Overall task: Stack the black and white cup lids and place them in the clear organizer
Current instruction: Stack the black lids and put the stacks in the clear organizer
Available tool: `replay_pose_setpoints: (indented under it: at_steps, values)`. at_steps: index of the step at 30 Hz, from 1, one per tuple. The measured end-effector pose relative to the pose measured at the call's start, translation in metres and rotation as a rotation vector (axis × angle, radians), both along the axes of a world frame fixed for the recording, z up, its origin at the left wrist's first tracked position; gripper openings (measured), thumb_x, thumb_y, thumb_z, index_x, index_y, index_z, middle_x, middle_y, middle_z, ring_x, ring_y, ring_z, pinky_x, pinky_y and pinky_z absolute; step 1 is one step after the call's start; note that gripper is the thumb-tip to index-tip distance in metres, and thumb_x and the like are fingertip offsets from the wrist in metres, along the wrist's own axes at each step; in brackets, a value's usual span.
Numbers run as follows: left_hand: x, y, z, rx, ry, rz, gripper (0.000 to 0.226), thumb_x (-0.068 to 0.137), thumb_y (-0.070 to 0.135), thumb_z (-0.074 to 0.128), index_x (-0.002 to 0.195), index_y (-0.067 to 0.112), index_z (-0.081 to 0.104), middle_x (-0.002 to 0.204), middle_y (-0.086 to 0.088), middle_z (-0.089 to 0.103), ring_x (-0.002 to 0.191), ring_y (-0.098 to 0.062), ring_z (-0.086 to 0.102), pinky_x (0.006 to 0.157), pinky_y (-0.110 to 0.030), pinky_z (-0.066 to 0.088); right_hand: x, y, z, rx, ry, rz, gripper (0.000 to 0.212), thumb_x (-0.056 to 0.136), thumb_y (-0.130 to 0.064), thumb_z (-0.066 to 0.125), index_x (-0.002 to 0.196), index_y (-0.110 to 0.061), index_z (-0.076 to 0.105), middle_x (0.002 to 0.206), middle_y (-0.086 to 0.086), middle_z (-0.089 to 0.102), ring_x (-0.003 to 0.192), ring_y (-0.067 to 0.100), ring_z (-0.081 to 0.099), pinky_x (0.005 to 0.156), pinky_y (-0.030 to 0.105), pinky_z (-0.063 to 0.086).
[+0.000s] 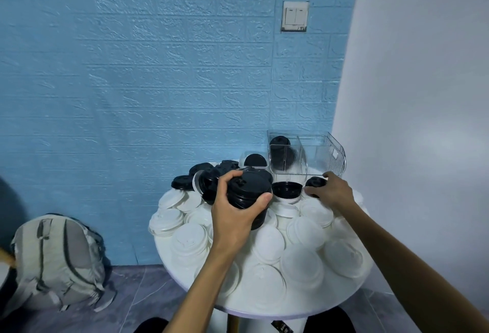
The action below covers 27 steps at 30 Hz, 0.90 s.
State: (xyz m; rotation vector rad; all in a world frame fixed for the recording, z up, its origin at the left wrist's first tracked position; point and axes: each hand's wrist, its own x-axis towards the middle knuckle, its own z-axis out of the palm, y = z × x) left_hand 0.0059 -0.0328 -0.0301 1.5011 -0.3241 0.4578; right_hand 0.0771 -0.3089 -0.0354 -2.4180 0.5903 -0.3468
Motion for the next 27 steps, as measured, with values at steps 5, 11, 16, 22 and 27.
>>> replay_pose_setpoints:
  at_steps: [5,11,16,22,27]
  values:
    - [0.002,-0.002,-0.002,-0.015,0.006,-0.017,0.064,0.069,0.022,0.095,0.121,0.034,0.059,0.108,0.018,0.070,0.100,-0.005,0.069,0.083,-0.018,0.053,-0.023,0.033,0.047,0.268,-0.202,0.118,0.062,0.073,-0.054,0.083,0.122,-0.023,0.063,0.111,-0.003,0.070,0.105,0.020,0.066,0.098,0.038,0.052]
    - [-0.002,-0.008,-0.002,0.025,-0.026,-0.029,0.072,0.069,0.023,0.095,0.126,0.040,0.054,0.114,0.029,0.067,0.108,0.003,0.065,0.092,-0.016,0.050,-0.077,0.106,0.087,0.594,-0.231,0.716,0.048,0.077,-0.020,0.084,0.122,-0.020,0.068,0.115,0.001,0.075,0.105,0.010,0.071,0.093,0.019,0.054]
    - [-0.001,-0.002,0.001,-0.009,-0.035,-0.026,0.091,0.069,0.008,0.093,0.141,0.030,0.041,0.111,0.037,0.063,0.105,0.009,0.064,0.086,-0.010,0.049,-0.079,0.126,0.082,0.468,-0.257,0.825,0.052,0.076,-0.014,0.088,0.122,-0.020,0.068,0.115,-0.005,0.074,0.108,0.010,0.070,0.097,0.025,0.054]
    - [0.000,0.003,-0.008,0.025,-0.052,0.003,0.092,0.064,0.024,0.095,0.140,0.044,0.047,0.131,0.021,0.063,0.121,-0.002,0.061,0.099,-0.022,0.051,-0.077,0.132,0.077,0.489,-0.175,0.870,0.055,0.075,-0.004,0.087,0.125,-0.015,0.067,0.114,-0.002,0.075,0.109,0.006,0.069,0.091,0.018,0.052]
    - [-0.001,0.003,-0.009,0.030,-0.030,0.040,0.079,0.066,0.031,0.095,0.129,0.049,0.052,0.117,0.025,0.067,0.110,0.001,0.064,0.093,-0.019,0.051,-0.052,0.116,0.075,0.599,-0.086,0.760,0.043,0.086,-0.047,0.071,0.122,-0.025,0.064,0.120,-0.006,0.072,0.104,0.005,0.070,0.105,0.033,0.051]
